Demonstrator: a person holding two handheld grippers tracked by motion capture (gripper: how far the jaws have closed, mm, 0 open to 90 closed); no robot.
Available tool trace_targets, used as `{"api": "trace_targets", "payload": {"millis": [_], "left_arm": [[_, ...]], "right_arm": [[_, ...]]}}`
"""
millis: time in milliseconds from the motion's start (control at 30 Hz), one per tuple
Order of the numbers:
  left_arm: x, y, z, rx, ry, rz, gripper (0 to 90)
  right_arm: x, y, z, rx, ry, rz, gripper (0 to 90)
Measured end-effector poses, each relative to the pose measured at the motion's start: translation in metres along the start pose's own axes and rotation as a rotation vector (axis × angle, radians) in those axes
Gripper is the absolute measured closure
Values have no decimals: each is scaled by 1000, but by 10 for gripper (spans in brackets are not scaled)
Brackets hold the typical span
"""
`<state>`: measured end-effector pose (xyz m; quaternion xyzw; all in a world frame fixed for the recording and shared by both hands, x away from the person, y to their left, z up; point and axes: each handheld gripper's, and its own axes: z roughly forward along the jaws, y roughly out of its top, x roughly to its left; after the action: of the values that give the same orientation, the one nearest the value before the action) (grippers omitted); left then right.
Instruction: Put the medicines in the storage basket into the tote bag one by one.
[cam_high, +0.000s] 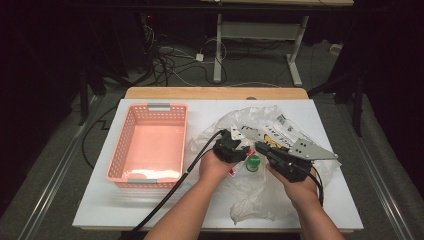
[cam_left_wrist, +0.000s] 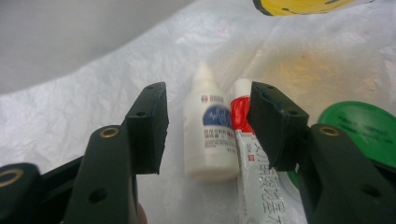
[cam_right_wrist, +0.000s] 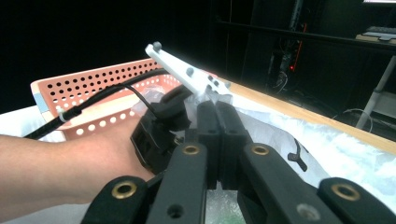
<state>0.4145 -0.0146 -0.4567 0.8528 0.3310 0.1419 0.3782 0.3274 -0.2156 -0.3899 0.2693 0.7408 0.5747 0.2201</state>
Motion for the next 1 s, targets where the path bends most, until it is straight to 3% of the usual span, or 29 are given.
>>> {"api": "trace_targets", "payload": {"millis": [100, 133, 300, 467, 667, 900, 1000], "left_arm": [[-4, -2, -8, -22, -7, -19, 467], [-5, -4, -11, -45, -14, -47, 467], [-10, -17, -33, -60, -70, -54, 467], [-19, -41, -54, -84, -119, -61, 457], [-28, -71, -70, -76, -123, -61, 387], [-30, -102, -72, -1, -107, -54, 297], [-29, -108, -73, 16, -110, -61, 208]], "right_arm": [[0, 0, -1, -2, -1, 0, 900], [0, 1, -2, -4, -1, -3, 900], [-2, 0, -3, -3, -7, 3, 900], [-1, 0, -2, 0, -5, -6, 900], [2, 0, 1, 8, -3, -10, 900], [2, -2, 2, 18, -4, -15, 900], [3, -3, 2, 23, -7, -10, 900]]}}
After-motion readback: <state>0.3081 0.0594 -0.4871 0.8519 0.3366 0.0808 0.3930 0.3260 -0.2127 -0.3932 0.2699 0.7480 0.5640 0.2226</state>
